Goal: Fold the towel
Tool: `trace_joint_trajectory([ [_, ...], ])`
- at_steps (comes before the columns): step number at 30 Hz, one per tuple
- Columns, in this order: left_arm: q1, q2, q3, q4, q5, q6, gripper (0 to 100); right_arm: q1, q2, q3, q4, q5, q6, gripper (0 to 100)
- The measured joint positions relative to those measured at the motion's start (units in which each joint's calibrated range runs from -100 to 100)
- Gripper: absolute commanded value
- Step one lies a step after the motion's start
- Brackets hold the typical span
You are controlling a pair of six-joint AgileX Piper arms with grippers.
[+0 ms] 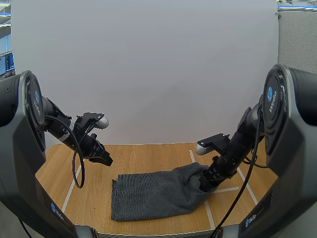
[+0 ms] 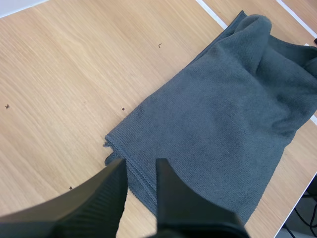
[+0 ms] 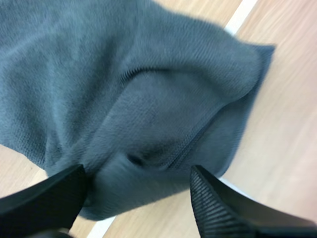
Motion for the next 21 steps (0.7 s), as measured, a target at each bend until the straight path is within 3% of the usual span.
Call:
trace_joint_trajectory([
  [9, 0.0, 0.0, 0.0, 0.0, 0.0, 0.0, 40, 0.0, -9.64, -2.49, -0.42, 0.57, 0.0, 100],
  [10, 0.0, 0.0, 0.0, 0.0, 0.0, 0.0, 36, 0.0, -10.17, -2.68, -0.42, 0.57, 0.0, 90],
  [11, 0.0, 0.0, 0.0, -0.1, 0.0, 0.0, 28, 0.0, -11.23, -3.02, 0.02, 0.57, 0.0, 61],
  [13, 0.0, 0.0, 0.0, -1.13, 0.0, 0.0, 7, 0.0, -12.43, -3.47, 1.66, 1.21, -0.68, 15],
  [14, 0.0, 0.0, 0.0, -1.73, 0.0, 0.0, 0, 0.0, -12.44, -3.47, 2.27, 1.52, -1.01, 0],
  [18, -0.09, 0.0, 0.78, -2.65, 0.2, 0.24, 0, 0.0, -9.69, -3.47, 9.39, 2.45, -3.08, 0],
  [21, -1.18, 0.0, 2.27, -2.74, 0.2, 1.03, 0, 0.0, -8.32, -3.47, 12.32, -0.53, -3.91, 0],
])
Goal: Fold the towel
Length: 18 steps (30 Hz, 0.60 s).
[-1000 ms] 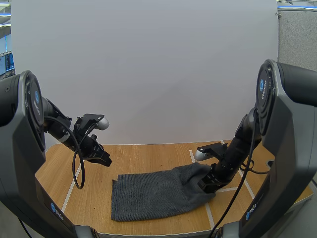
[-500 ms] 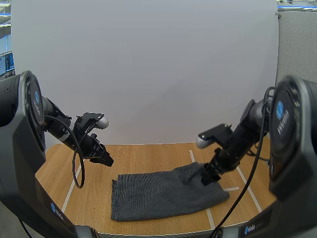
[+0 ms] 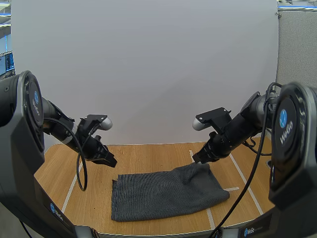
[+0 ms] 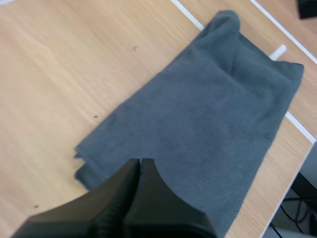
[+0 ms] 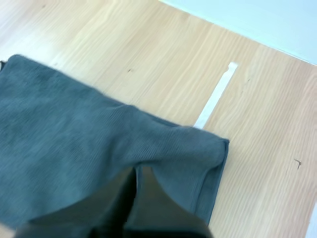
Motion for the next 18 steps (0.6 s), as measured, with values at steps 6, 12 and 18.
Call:
trace_joint_trajectory([
  [6, -2.7, 1.25, 2.02, 0.0, 0.0, 0.1, 0, 0.0, 6.81, -0.1, 4.27, -7.26, -3.45, 0],
  [12, -6.47, 6.75, 3.2, 0.11, 0.01, -0.14, 0, 0.0, 15.33, -0.1, 5.8, -8.64, -5.47, 0],
  [18, -8.2, 12.54, 3.2, 0.41, -5.31, -0.64, 0, 0.0, 19.96, -0.1, 8.57, -11.04, -8.2, 0],
])
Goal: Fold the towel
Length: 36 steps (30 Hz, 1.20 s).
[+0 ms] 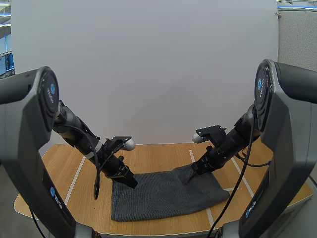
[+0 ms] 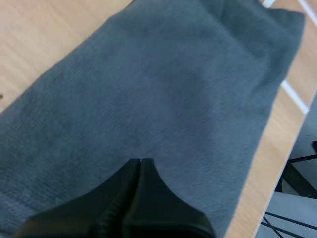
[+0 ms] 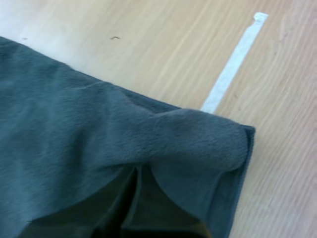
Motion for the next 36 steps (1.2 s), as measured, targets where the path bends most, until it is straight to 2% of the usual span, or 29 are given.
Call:
trace_joint_trajectory([
  [7, -0.09, 5.47, 0.15, 2.22, -8.63, -0.94, 0, 2.23, 4.58, 0.0, 1.12, -8.34, -1.3, 0],
  [12, -0.09, 7.79, 0.28, 5.19, -14.26, -2.81, 0, 5.44, 8.14, 0.0, 1.5, -19.0, -1.72, 0],
  [16, -0.25, 7.15, 1.63, 6.57, -18.5, -5.97, 0, 7.26, 10.34, -0.04, 1.75, -35.45, -2.11, 0],
  [21, -0.32, 6.76, 2.25, 6.57, -19.64, -6.32, 0, 7.06, 10.67, -0.16, -0.18, -45.81, -2.32, 0],
  [28, -0.32, 6.66, 2.42, 6.57, -19.97, -6.92, 0, 5.98, 10.58, -0.16, -0.91, -46.56, -2.32, 0],
  [31, -0.32, 6.63, 2.47, 6.57, -20.15, -7.05, 0, 5.59, 7.14, -0.16, -0.41, -37.64, -2.41, 0],
  [33, -0.32, 6.63, 2.47, 6.57, -20.15, -7.05, 0, 5.59, 0.74, -0.44, 1.68, -29.25, -2.41, 0],
  [36, -0.32, 6.63, 2.47, 6.57, -20.15, -7.05, 0, 6.0, -0.97, -2.31, 2.59, -23.17, -2.18, 0],
])
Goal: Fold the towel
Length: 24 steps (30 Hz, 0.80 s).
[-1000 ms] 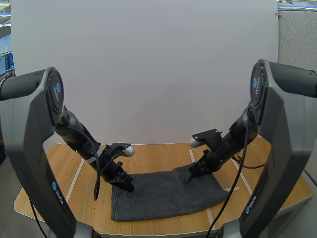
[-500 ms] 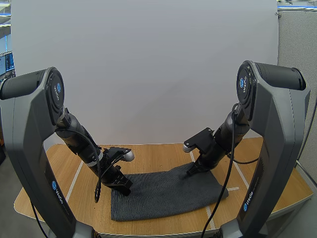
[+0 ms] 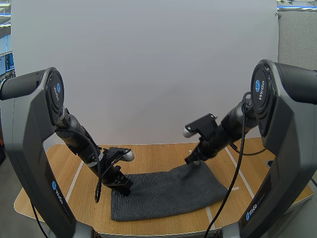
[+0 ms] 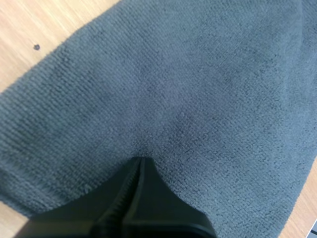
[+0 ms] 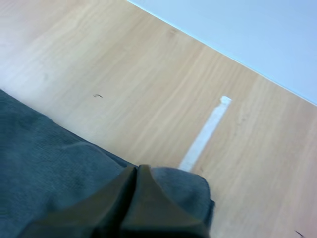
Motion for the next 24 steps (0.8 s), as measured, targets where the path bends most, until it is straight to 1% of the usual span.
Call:
trace_joint_trajectory([
  [3, 0.0, 0.0, 0.0, 0.0, 0.0, 0.0, 0, 0.73, 1.99, -2.13, 0.33, 3.09, 1.52, 0],
  [9, 0.0, 0.0, 0.0, 0.0, 0.0, 0.0, 0, 0.73, 5.15, -2.72, 0.47, 3.66, 2.03, 0],
  [12, 0.0, 0.0, 0.0, 0.0, 0.0, 0.0, 0, 0.73, 6.83, -3.09, 0.58, 1.96, 2.03, 0],
  [18, 0.0, 0.0, 0.0, 0.0, 0.0, 0.0, 0, 0.73, 13.54, -3.77, 1.33, -6.48, 0.6, 0],
  [20, 0.0, 0.0, 0.0, 0.0, 0.0, 0.0, 0, 0.73, 15.63, -5.04, 2.22, -7.44, 0.3, 0],
  [21, 0.0, 0.0, 0.0, 0.0, 0.0, 0.0, 0, 0.73, 17.13, -7.11, 2.96, -8.23, 0.05, 0],
  [24, 0.0, 0.0, 0.0, 0.0, 0.0, 0.0, 0, 0.73, 18.58, -9.58, 3.54, -9.62, 0.05, 0],
])
